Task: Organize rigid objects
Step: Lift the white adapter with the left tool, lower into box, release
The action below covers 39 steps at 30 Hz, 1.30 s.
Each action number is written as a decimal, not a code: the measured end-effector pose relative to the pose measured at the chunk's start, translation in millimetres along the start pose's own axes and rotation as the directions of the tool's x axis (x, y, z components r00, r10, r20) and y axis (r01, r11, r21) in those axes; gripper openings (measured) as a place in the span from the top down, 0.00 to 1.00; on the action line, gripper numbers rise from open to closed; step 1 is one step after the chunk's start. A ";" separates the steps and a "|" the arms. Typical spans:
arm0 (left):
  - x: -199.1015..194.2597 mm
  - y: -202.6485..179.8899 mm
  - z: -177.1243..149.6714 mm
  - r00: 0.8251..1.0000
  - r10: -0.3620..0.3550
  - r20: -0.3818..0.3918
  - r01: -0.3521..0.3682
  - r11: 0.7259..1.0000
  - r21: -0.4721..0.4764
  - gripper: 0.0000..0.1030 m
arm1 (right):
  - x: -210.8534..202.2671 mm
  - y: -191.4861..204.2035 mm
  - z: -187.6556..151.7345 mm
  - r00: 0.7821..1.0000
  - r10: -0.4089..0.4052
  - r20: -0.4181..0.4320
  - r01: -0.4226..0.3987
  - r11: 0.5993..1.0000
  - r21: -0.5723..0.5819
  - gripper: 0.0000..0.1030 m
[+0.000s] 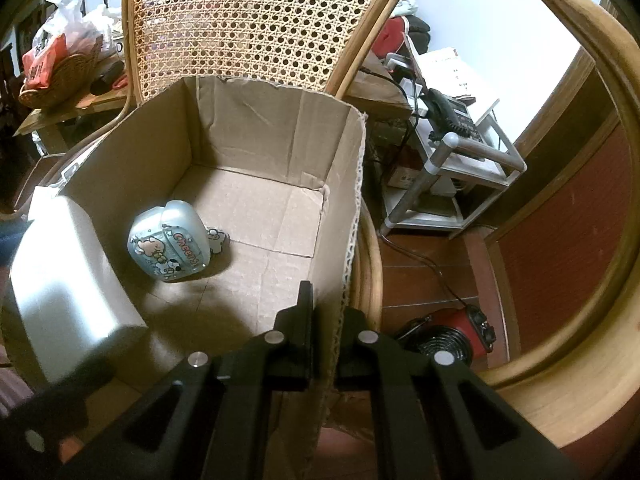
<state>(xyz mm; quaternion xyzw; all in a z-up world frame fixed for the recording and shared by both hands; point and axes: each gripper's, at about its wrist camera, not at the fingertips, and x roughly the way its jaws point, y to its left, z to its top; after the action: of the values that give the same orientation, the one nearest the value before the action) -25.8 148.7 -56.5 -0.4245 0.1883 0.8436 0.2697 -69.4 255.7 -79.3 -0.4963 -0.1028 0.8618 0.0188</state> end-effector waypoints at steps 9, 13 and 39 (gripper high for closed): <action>10.2 1.0 2.5 0.997 -0.051 -0.066 0.050 0.999 -0.018 0.42 | 1.8 0.1 0.4 1.000 0.005 -0.003 -0.005 1.000 0.003 0.92; 12.9 4.2 0.9 0.995 -0.072 -0.076 0.070 0.997 -0.028 0.42 | 3.7 0.6 0.9 1.000 0.002 -0.001 -0.002 1.000 0.001 0.92; -44.1 83.1 -25.0 0.952 0.291 0.090 -0.280 0.953 -0.117 0.01 | 0.5 5.3 1.6 1.000 0.004 -0.004 -0.004 1.000 -0.005 0.92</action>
<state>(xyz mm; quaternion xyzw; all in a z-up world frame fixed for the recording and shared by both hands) -39.7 56.9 -27.3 -0.3604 0.1895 0.9037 0.1320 -70.7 250.4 -80.0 -0.4982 -0.1039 0.8606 0.0162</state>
